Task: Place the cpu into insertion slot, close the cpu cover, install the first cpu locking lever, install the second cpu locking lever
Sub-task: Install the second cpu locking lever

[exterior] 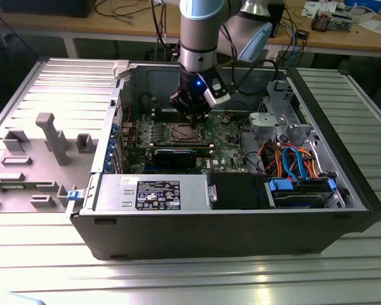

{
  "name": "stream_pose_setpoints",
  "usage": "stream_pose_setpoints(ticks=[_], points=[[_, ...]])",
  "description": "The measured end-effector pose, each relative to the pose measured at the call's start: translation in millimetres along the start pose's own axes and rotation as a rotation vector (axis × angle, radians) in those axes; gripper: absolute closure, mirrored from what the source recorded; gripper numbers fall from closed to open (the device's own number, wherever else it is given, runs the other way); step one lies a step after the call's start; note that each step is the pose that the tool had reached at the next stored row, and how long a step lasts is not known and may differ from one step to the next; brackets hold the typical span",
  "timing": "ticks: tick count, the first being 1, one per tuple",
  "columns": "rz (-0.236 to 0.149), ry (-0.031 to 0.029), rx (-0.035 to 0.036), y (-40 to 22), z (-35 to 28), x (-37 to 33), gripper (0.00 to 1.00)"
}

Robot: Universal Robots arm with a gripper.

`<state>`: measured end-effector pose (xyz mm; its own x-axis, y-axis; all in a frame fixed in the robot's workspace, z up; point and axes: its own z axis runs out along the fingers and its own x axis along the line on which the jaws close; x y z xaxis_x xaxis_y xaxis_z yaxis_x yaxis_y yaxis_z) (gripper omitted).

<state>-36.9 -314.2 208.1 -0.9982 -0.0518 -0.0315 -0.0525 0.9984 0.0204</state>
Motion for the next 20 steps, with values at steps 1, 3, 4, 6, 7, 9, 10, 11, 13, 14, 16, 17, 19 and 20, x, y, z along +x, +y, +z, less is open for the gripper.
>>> stream_pose_setpoints(ticks=[1,3,4,6,7,9,10,11,13,14,16,17,19,20], points=[[0.0,-0.0001,-0.0001,-0.5,0.0,0.0,0.89],[0.0,0.0,0.0,-1.3,0.0,0.1,0.89],[0.0,0.0,0.0,-1.7,0.0,0.1,0.89],[0.0,0.0,0.0,-3.1,-0.1,0.2,0.89],[0.0,0.0,0.0,-3.6,-0.1,0.2,0.89],[0.0,0.0,0.0,-5.3,-0.1,0.3,0.89],[0.0,0.0001,0.0001,-6.2,-0.2,0.3,0.89],[0.0,0.0,0.0,-8.7,-0.2,0.5,0.89],[0.0,0.0,0.0001,-14.7,-0.4,0.8,0.89],[0.0,0.0,0.0,-17.0,-0.4,0.9,0.89],[0.0,-0.0001,-0.0001,-22.0,-0.4,1.2,0.89],[0.0,0.0,0.0,-22.1,-0.5,1.2,0.89],[0.0,0.0,0.0,-22.2,-0.5,1.1,0.89],[0.0,0.0001,0.0,-22.2,-0.5,1.1,0.89]])
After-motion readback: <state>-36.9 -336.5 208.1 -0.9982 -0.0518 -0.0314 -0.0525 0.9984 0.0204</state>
